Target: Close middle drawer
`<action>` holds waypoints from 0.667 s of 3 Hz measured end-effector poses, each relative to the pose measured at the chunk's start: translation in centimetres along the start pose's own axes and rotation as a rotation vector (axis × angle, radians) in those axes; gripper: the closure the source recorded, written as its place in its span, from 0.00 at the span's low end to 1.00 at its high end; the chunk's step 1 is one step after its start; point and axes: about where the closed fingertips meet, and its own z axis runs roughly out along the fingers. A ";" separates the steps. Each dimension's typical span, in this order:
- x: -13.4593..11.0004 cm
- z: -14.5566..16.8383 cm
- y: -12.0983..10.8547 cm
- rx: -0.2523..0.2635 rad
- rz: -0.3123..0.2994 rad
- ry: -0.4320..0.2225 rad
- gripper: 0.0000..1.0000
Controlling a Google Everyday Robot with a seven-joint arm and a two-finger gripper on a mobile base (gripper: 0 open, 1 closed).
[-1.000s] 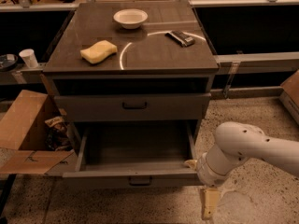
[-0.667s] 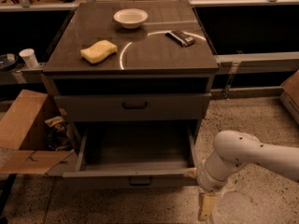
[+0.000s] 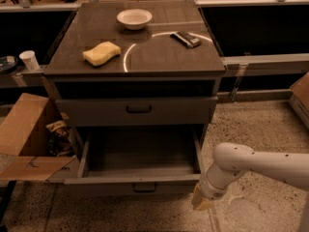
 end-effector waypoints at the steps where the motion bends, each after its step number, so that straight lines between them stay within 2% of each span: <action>1: 0.2 1.1 -3.0 0.043 0.012 0.011 0.94; 2: 0.7 1.4 -5.8 0.090 0.025 0.013 1.00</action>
Offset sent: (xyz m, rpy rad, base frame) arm 0.0947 0.0009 -0.0368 -0.0252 -0.1364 -0.0945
